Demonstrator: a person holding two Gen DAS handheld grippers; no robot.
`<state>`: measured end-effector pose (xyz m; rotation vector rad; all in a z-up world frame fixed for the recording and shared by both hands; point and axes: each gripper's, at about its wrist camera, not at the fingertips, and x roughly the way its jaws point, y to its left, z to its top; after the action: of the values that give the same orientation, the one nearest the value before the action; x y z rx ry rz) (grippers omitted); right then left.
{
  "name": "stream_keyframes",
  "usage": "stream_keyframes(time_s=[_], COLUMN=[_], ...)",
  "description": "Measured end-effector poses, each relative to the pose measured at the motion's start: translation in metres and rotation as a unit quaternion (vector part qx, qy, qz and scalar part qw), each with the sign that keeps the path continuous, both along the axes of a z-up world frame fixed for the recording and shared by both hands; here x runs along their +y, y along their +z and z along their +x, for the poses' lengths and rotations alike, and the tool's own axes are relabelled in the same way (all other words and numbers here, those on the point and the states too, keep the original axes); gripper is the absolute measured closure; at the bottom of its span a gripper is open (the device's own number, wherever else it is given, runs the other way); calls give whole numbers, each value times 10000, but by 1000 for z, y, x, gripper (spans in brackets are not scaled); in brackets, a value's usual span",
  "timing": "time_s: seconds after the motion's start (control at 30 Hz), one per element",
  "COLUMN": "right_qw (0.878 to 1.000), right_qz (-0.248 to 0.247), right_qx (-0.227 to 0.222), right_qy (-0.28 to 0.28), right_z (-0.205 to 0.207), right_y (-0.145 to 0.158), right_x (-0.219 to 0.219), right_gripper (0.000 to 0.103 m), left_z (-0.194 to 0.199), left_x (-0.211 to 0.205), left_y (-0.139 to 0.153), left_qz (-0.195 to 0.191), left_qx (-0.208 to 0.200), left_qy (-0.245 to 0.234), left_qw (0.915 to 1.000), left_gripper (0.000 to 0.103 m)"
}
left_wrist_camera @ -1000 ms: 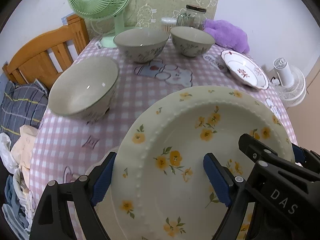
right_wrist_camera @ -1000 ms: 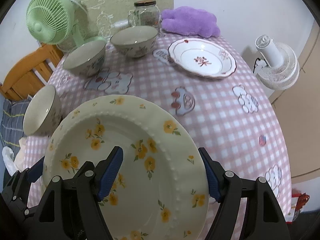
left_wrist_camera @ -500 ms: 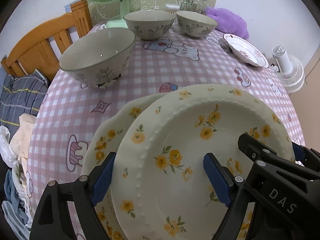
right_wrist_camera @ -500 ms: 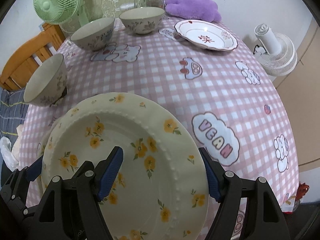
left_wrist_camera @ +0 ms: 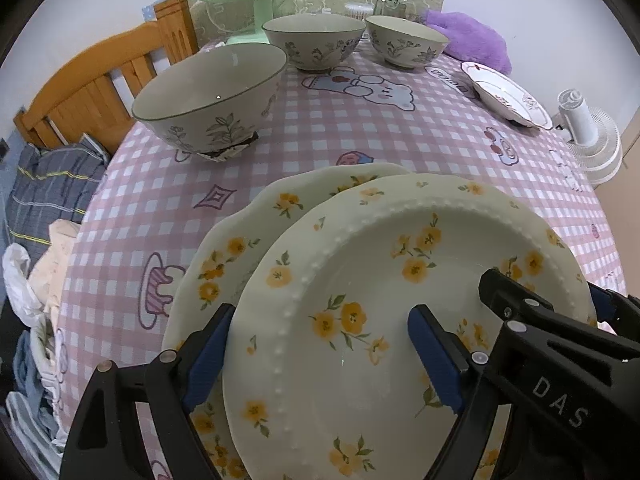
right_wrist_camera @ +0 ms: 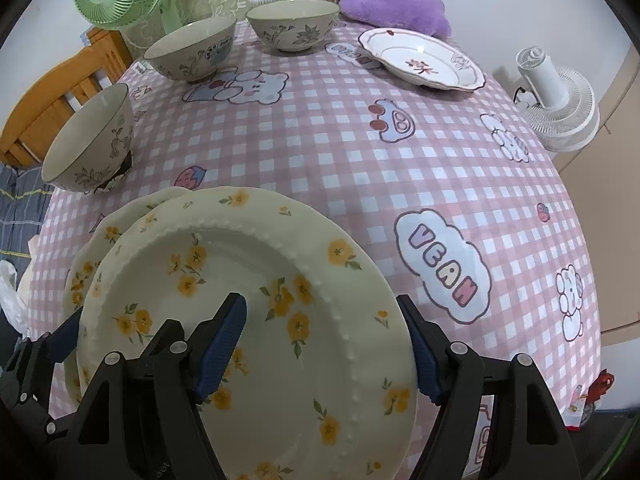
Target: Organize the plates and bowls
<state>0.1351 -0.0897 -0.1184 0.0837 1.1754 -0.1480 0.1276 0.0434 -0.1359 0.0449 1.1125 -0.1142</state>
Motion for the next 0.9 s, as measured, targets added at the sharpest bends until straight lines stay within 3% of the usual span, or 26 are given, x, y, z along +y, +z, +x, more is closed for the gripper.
stream_keyframes(time_s=[0.3,0.4,0.5,0.53,0.67,0.9], right_qw=[9997,9999,10000,9999,9998,9998], right_qz=[221,92,12,35,120,64], right_qx=[124,121,51,55,164,168], right_qy=[4,74,63,80,71,89], right_z=[3,2,-5,-7,-12,-12], right_y=[-7,-3,6,8,7,5], right_x=[0,0,-3,-4,-8,-2], right_gripper=[26,26,26,28,56,56], left_z=[-4,-4,-4,-3,-3,-8], left_x=[2,2,-2,-3,0,11], left_y=[0,1,4,4,5,18], left_qz=[226,333,631,635,571,567], left_qx=[-49,10,15,35,74,-107], left_qy=[170,209,184,186,208,254], left_qw=[9996,9992,9978,9978,9981,9980], left_gripper=[15,16,24,24,24,24])
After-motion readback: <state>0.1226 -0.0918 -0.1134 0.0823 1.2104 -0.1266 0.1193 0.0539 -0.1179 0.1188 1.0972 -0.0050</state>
